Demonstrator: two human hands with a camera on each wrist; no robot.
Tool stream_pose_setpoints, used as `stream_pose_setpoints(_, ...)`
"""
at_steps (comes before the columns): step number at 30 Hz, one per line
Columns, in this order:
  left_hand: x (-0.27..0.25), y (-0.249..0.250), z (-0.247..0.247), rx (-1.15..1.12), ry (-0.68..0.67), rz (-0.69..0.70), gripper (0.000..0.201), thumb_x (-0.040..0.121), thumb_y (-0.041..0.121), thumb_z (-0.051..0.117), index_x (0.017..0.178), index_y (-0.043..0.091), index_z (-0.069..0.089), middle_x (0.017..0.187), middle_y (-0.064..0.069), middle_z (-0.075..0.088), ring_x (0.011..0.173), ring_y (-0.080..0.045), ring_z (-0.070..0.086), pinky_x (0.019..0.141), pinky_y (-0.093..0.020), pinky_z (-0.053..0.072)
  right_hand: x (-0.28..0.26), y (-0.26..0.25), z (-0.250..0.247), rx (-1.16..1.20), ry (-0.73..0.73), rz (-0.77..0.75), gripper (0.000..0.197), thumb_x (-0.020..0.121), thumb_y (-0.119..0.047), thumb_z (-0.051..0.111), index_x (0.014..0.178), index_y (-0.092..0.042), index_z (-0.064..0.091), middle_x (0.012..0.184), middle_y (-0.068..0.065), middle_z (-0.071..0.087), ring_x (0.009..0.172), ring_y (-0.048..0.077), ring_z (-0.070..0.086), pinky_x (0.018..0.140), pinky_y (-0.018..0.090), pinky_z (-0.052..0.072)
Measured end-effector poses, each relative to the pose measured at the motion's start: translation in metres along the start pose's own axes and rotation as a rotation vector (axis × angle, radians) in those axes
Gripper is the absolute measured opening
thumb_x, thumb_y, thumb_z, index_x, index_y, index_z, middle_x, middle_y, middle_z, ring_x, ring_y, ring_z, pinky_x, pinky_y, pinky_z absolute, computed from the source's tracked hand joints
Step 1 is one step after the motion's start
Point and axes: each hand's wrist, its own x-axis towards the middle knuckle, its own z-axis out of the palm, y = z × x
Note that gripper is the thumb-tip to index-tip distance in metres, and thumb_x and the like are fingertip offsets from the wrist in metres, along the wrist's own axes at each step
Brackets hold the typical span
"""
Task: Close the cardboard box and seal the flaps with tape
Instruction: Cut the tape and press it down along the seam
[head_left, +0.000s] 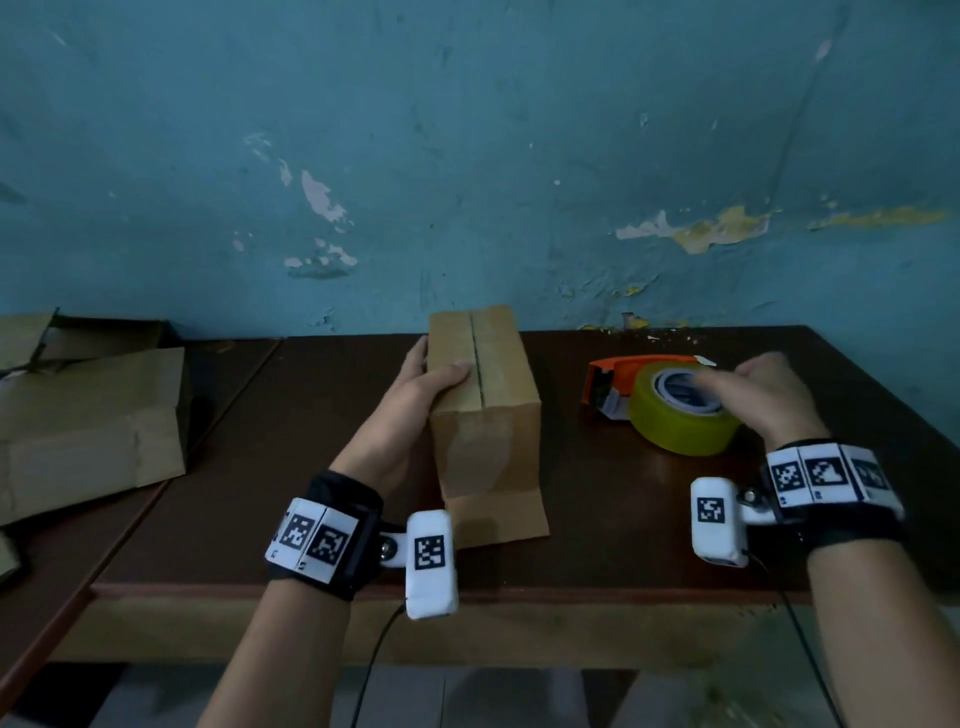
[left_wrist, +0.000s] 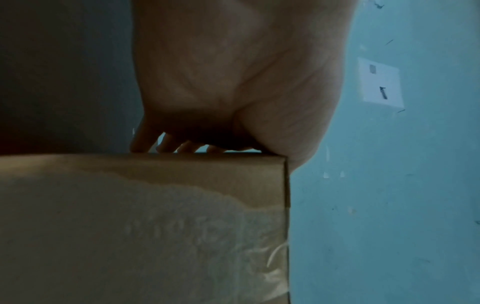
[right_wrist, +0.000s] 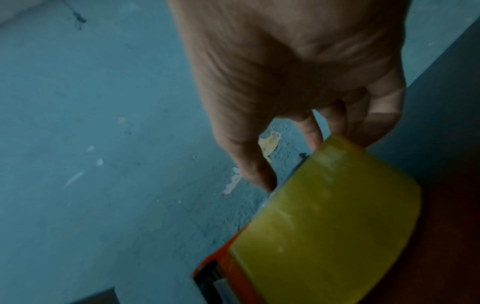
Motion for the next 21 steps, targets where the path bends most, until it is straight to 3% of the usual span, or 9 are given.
stream_pose_setpoints(2, -0.001, 0.000, 0.005, 0.020, -0.034, -0.018, 0.058, 0.100, 0.032, 0.062, 0.153, 0.029, 0.040, 0.131, -0.004, 0.067, 0.114, -0.025, 0.069, 0.091, -0.036, 0.056, -0.002, 0.000, 0.002, -0.098, -0.062, 0.041, 0.055, 0.079, -0.042, 0.078, 0.113, -0.004, 0.059, 0.105, 0.016, 0.064, 0.091, 0.033, 0.063, 0.074, 0.041, 0.053)
stream_pose_setpoints(4, 0.000, -0.002, 0.008, 0.032, -0.029, -0.015, 0.064, 0.099, 0.035, 0.064, 0.156, 0.027, 0.037, 0.133, -0.004, 0.066, 0.115, -0.024, 0.069, 0.100, -0.041, 0.055, -0.003, 0.001, 0.001, -0.063, -0.098, 0.083, 0.037, 0.088, -0.030, 0.075, 0.109, -0.003, 0.061, 0.099, 0.015, 0.062, 0.084, 0.028, 0.064, 0.082, 0.045, 0.061)
stream_pose_setpoints(7, 0.000, -0.002, 0.009, 0.031, -0.024, -0.001, 0.067, 0.097, 0.035, 0.067, 0.157, 0.026, 0.036, 0.133, -0.004, 0.065, 0.116, -0.024, 0.068, 0.104, -0.045, 0.053, -0.002, 0.004, -0.002, 0.075, -0.083, 0.130, 0.029, 0.091, -0.019, 0.073, 0.108, 0.000, 0.062, 0.104, 0.018, 0.062, 0.084, 0.030, 0.067, 0.073, 0.040, 0.063)
stream_pose_setpoints(11, 0.002, -0.001, 0.006, 0.060, -0.013, 0.028, 0.069, 0.097, 0.037, 0.066, 0.158, 0.026, 0.034, 0.136, -0.001, 0.062, 0.115, -0.020, 0.067, 0.092, -0.032, 0.055, -0.009, 0.004, -0.006, 0.369, 0.037, 0.079, 0.026, 0.096, -0.021, 0.066, 0.115, -0.005, 0.062, 0.101, 0.014, 0.062, 0.076, 0.025, 0.067, 0.076, 0.038, 0.062)
stream_pose_setpoints(13, 0.002, -0.001, 0.007, 0.064, -0.008, 0.053, 0.069, 0.098, 0.036, 0.065, 0.158, 0.026, 0.033, 0.134, 0.001, 0.061, 0.112, -0.016, 0.067, 0.080, -0.024, 0.054, -0.011, 0.000, -0.010, 0.476, 0.075, -0.017, 0.018, 0.098, -0.021, 0.062, 0.114, -0.013, 0.059, 0.111, 0.013, 0.062, 0.080, 0.023, 0.067, 0.067, 0.035, 0.060)
stream_pose_setpoints(16, 0.000, -0.003, 0.012, 0.066, -0.031, 0.073, 0.066, 0.099, 0.034, 0.064, 0.157, 0.026, 0.033, 0.130, 0.006, 0.059, 0.107, -0.010, 0.066, 0.070, -0.015, 0.054, -0.017, -0.008, -0.014, 0.659, 0.043, -0.099, 0.028, 0.098, -0.019, 0.058, 0.126, -0.015, 0.055, 0.120, 0.008, 0.061, 0.092, 0.024, 0.067, 0.061, 0.032, 0.056)
stream_pose_setpoints(18, -0.001, -0.005, 0.018, 0.079, -0.023, 0.120, 0.060, 0.100, 0.030, 0.063, 0.154, 0.026, 0.038, 0.134, 0.006, 0.058, 0.108, -0.006, 0.064, 0.071, -0.012, 0.053, -0.024, -0.014, -0.015, 0.796, -0.046, -0.096, 0.031, 0.099, -0.016, 0.052, 0.130, -0.015, 0.053, 0.116, 0.005, 0.060, 0.095, 0.022, 0.065, 0.062, 0.032, 0.056)
stream_pose_setpoints(21, 0.001, -0.005, 0.021, 0.148, 0.067, 0.257, 0.047, 0.101, 0.024, 0.063, 0.145, 0.022, 0.049, 0.139, 0.005, 0.057, 0.120, -0.001, 0.057, 0.086, -0.014, 0.049, -0.036, -0.023, -0.013, 0.907, -0.135, -0.145, 0.024, 0.101, -0.020, 0.045, 0.123, -0.019, 0.055, 0.107, 0.001, 0.061, 0.089, 0.018, 0.062, 0.052, 0.026, 0.052)
